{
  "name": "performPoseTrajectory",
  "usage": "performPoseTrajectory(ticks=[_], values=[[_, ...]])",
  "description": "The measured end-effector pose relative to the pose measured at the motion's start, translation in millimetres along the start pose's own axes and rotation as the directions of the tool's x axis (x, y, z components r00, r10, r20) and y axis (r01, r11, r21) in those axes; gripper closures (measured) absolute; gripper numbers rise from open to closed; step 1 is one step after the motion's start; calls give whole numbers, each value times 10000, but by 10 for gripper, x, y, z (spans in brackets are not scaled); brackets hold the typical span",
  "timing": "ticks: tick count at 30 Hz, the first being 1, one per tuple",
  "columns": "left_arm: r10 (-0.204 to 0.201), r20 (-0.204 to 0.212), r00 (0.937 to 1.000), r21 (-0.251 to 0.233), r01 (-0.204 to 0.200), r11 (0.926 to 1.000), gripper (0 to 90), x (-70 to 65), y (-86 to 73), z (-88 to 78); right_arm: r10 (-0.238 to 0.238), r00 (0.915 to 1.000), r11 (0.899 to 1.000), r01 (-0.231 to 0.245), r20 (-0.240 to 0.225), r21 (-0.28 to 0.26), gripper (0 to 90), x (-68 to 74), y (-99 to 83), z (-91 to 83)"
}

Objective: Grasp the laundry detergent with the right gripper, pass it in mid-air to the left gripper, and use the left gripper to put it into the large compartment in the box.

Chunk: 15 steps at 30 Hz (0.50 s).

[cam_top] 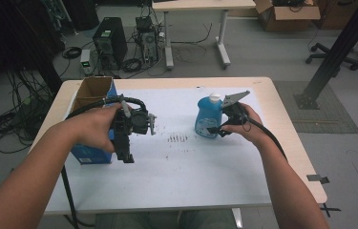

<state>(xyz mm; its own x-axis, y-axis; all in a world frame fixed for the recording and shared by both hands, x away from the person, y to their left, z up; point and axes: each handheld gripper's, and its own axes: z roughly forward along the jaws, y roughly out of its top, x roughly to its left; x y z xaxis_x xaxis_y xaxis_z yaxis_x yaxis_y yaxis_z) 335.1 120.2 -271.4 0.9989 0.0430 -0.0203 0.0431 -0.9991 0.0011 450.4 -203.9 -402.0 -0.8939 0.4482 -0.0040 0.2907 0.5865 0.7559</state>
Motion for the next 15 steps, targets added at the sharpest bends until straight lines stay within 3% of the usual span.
performPoseTrajectory(ticks=[15], values=[[-14,29,10000,52,14,10000,2,0,-6,16,203,9995,9980,-188,242,-604,62,21,-44,44]])
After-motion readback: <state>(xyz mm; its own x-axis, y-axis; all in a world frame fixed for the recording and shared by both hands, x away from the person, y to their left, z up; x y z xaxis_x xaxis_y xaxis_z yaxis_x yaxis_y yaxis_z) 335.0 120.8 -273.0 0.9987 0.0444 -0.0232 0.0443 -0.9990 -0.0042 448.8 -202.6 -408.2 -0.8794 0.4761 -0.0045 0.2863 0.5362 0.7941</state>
